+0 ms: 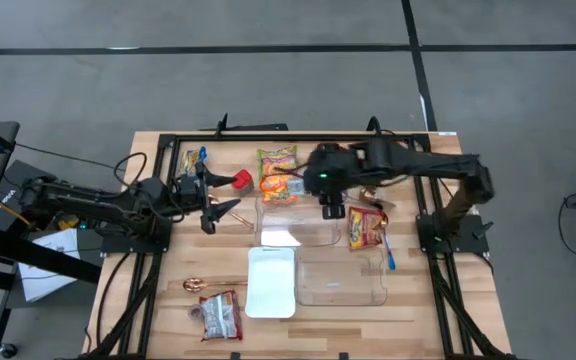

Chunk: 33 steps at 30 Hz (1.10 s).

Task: Pick & Place Food Item
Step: Put the white spice bottle into the top transparent bin

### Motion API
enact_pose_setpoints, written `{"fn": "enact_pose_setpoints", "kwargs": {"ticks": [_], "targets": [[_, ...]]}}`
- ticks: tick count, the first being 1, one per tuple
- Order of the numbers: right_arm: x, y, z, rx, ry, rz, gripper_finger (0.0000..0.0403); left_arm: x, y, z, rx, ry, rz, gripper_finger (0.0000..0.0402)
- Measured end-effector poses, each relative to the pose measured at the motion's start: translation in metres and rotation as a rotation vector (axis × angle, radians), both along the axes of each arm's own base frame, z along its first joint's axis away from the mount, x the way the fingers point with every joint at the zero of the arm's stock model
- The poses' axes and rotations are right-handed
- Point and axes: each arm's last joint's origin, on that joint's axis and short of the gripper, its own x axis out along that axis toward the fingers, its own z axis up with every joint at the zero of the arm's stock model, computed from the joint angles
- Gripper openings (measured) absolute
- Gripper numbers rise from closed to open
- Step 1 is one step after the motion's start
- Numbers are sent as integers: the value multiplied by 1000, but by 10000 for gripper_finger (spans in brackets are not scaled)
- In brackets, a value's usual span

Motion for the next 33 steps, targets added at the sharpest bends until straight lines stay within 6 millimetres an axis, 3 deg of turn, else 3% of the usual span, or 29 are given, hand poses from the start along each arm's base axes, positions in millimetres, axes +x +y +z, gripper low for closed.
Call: {"fn": "enact_pose_setpoints", "kwargs": {"ticks": [9,19,33], "targets": [[31,2,-38,245,225,-65,194,0,0,-4,-2,36,17,273],[29,0,-47,324,289,-184,194,0,1,-5,4,49,24,273],[32,-25,-89,368,329,-226,194,0,1,-5,7,50,27,273]]}}
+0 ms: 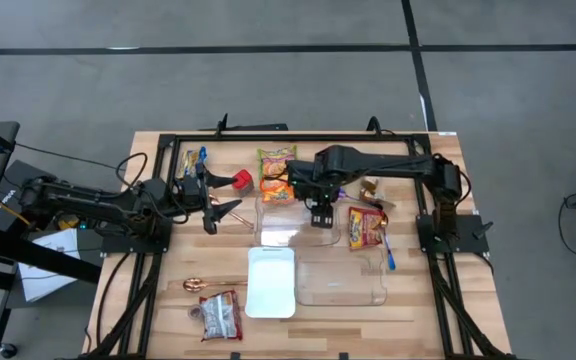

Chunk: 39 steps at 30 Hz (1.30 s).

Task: Pick & Place Food Item
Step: Put the white spice bottle into the top transparent bin

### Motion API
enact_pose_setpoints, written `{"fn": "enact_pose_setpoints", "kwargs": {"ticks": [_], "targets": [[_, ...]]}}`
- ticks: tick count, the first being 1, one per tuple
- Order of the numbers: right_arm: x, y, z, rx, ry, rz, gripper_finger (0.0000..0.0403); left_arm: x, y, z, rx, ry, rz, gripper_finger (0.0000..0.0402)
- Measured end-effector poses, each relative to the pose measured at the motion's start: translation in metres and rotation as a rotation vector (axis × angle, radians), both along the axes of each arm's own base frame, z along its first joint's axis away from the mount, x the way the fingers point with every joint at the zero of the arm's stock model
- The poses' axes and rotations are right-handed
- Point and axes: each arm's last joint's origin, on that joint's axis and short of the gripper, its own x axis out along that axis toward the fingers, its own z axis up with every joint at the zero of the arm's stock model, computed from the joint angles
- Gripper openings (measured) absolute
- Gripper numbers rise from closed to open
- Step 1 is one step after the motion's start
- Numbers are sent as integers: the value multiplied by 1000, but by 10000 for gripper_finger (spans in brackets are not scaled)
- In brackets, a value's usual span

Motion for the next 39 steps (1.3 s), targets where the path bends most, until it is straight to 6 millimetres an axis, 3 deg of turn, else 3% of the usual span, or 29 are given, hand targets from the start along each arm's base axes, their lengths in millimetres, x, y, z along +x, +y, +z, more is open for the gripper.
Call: {"fn": "enact_pose_setpoints", "kwargs": {"ticks": [8,18,26,39], "targets": [[-5,-9,-23,24,64,-20,194,0,0,0,0,0,0,273],[-2,-15,-24,21,26,-42,194,0,1,0,0,0,3,273],[7,-18,-52,54,116,-24,194,0,1,0,0,3,3,273],[6,-22,-52,59,121,-25,194,0,1,-1,1,6,3,273]]}}
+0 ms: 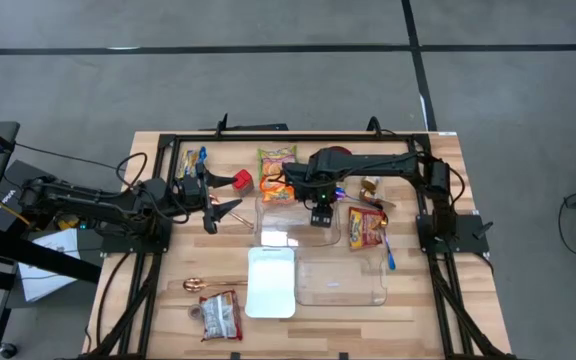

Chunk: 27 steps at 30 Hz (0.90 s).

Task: Pick & Place Food Item
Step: Put the white spice bottle into the top transparent bin

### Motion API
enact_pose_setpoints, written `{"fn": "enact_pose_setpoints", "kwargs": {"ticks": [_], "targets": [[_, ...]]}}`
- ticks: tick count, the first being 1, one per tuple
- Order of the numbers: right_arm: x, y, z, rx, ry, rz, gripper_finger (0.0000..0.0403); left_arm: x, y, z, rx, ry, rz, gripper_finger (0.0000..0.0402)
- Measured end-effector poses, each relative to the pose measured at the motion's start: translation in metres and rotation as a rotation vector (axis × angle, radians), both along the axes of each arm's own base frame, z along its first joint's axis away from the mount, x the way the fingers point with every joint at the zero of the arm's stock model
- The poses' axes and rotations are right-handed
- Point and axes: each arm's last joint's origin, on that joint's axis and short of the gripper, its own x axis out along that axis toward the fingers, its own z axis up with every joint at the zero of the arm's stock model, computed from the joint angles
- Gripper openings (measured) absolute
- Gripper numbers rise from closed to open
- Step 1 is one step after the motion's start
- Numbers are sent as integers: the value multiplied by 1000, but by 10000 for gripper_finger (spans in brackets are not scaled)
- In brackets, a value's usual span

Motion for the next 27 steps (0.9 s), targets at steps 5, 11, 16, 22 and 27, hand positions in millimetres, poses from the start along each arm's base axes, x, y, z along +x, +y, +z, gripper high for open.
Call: {"fn": "enact_pose_setpoints", "kwargs": {"ticks": [5,11,16,22,27], "targets": [[0,0,0,0,1,-4,195,0,0,0,0,0,0,273],[0,0,0,0,4,-4,195,0,0,0,0,1,-2,273],[0,0,0,0,3,-5,196,0,0,0,1,1,-2,273],[0,0,0,0,3,-5,198,0,0,0,1,1,-1,273],[0,0,0,-1,3,-5,223,0,0,0,0,1,0,273]]}}
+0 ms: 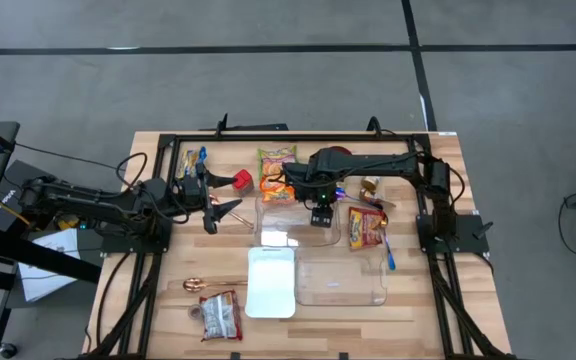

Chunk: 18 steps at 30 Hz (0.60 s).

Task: Pick & Place Food Item
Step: Put the white spice bottle into the top transparent bin

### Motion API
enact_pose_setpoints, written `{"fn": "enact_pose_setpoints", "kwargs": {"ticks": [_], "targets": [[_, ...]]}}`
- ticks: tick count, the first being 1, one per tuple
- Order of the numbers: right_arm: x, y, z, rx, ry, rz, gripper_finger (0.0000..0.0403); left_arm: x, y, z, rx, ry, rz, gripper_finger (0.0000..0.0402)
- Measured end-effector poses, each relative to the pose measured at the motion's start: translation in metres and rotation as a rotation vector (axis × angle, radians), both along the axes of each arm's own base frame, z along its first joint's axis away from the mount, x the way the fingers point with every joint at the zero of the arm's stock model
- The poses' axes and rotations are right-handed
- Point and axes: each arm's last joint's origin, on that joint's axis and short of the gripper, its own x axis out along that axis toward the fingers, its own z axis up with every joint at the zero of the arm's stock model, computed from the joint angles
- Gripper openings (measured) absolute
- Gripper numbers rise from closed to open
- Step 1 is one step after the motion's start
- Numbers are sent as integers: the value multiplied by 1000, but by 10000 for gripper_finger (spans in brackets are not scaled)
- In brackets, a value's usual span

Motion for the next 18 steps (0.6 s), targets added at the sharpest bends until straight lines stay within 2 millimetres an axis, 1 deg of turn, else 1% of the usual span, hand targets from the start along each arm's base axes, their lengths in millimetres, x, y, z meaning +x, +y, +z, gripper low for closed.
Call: {"fn": "enact_pose_setpoints", "kwargs": {"ticks": [4,13,18], "targets": [[0,0,0,-9,-3,0,235,0,0,0,0,0,1,273],[0,0,1,-12,-7,-2,238,0,0,0,0,0,0,273],[-1,-1,6,-49,-4,-11,239,0,0,0,0,0,0,273]]}}
